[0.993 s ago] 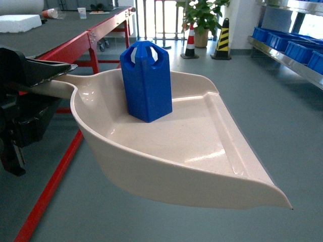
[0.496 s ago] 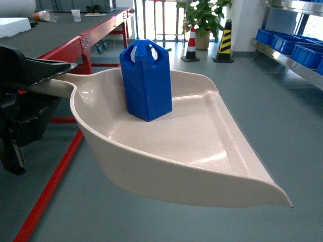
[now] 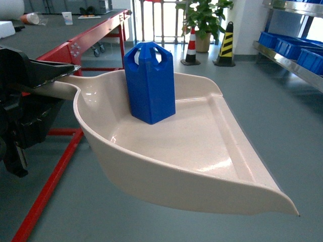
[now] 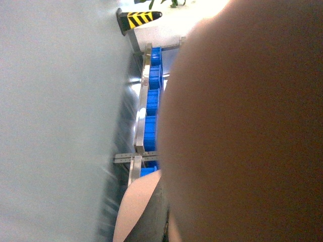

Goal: Place part in tray to right shelf

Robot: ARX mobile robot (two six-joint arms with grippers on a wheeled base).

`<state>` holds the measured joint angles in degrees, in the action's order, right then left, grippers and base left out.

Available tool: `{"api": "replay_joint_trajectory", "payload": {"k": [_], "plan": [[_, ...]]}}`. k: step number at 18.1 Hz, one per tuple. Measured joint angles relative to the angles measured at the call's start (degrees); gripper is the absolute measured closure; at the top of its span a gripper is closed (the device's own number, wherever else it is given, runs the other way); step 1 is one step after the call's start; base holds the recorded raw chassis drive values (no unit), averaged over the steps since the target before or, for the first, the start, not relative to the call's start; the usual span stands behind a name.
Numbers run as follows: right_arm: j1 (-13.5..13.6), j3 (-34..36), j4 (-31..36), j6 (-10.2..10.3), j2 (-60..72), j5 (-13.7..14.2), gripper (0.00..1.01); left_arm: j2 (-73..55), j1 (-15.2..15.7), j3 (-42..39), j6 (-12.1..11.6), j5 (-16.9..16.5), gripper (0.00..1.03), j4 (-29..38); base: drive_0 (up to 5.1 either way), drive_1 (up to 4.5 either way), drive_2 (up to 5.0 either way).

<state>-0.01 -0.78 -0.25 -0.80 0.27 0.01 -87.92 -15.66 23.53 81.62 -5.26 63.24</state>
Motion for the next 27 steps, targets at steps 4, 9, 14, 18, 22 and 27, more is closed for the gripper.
{"api": "replay_joint_trajectory", "payload": {"k": [4,9,14,18,22,27], "plan": [[0.0,0.0,0.0,0.0,0.0,0.0,0.03,0.0,0.0,0.0,0.0,0.3,0.88,0.2,0.0,4.28,-4.2],[0.0,0.0,0.0,0.0,0.0,0.0,0.03,0.0,0.0,0.0,0.0,0.1,0.88,0.2,0.0,4.23,-4.3],[0.0,0.0,0.0,0.0,0.0,0.0,0.03,0.0,0.0,0.0,0.0,0.2,0.88,0.1,0.0,4.27,-4.2],[0.0,0.0,0.0,0.0,0.0,0.0,0.03,0.0,0.0,0.0,0.0,0.2,0.88,0.1,0.2,4.43,-4.1],[0.0,0.0,0.2,0.0,0.0,0.0,0.03,0.0,0.0,-0.1,0.0,0.1,0.88,0.0,0.1,4.43,-4.1],[0.0,0.0,0.0,0.0,0.0,0.0,0.03,0.0,0.0,-0.1,0.0,0.2,0.88,0.1,0.1,4.36,-4.2]]}}
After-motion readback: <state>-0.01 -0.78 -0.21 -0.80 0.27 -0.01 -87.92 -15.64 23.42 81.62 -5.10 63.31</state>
